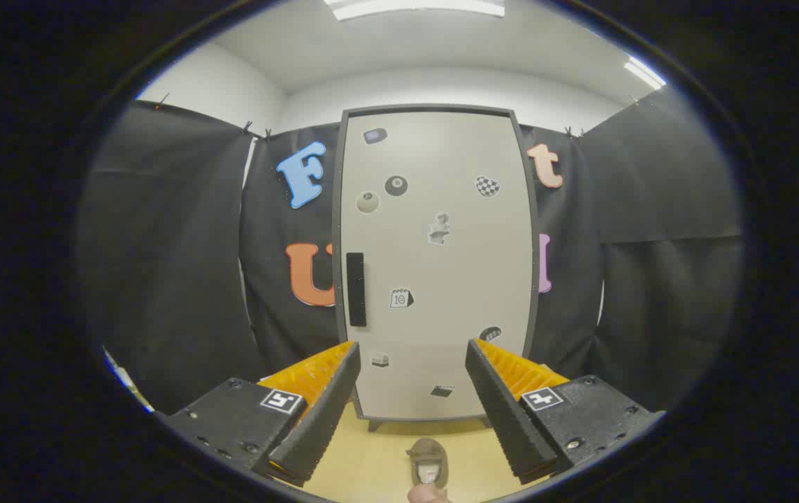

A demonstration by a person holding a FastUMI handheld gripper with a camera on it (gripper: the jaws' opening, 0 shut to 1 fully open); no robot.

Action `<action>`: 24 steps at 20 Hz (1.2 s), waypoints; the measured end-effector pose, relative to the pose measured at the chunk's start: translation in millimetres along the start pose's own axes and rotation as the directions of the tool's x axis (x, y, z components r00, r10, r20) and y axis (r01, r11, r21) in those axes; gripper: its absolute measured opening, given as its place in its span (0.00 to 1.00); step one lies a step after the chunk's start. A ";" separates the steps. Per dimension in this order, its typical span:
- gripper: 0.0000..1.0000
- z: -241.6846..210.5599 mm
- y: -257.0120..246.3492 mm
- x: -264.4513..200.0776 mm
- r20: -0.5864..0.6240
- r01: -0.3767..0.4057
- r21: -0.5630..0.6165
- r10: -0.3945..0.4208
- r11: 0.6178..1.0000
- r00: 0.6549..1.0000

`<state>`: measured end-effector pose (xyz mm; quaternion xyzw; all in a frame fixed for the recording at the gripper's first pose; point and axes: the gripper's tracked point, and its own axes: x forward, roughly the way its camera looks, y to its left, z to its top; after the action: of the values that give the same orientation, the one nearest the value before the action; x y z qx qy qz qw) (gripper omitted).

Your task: Open the shoe cabinet door, grab the shoes and put them into the shoe cabinet, then close the shoe cabinet door.

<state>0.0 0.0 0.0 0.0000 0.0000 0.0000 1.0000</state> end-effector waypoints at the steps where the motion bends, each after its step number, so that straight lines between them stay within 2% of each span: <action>1: 0.98 0.0 -0.2 -0.2 -0.004 -0.001 -0.001 0.001 1.000 1.000; 10: 0.99 3.5 -2.6 5.9 0.003 0.009 -0.001 -0.009 1.000 1.000; 12: 0.99 11.3 -6.9 8.5 0.034 0.025 -0.008 -0.024 1.000 0.999; 15: 0.99 20.9 -2.3 19.0 0.071 0.000 0.001 0.000 1.000 0.997; 19: 0.99 30.3 -3.2 46.2 0.068 0.014 0.003 -0.014 1.000 0.998; 24: 0.99 37.2 12.2 99.2 0.047 -0.065 0.055 0.062 0.996 0.997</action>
<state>99.2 12.2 37.2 0.0285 -0.0227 0.0318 0.9988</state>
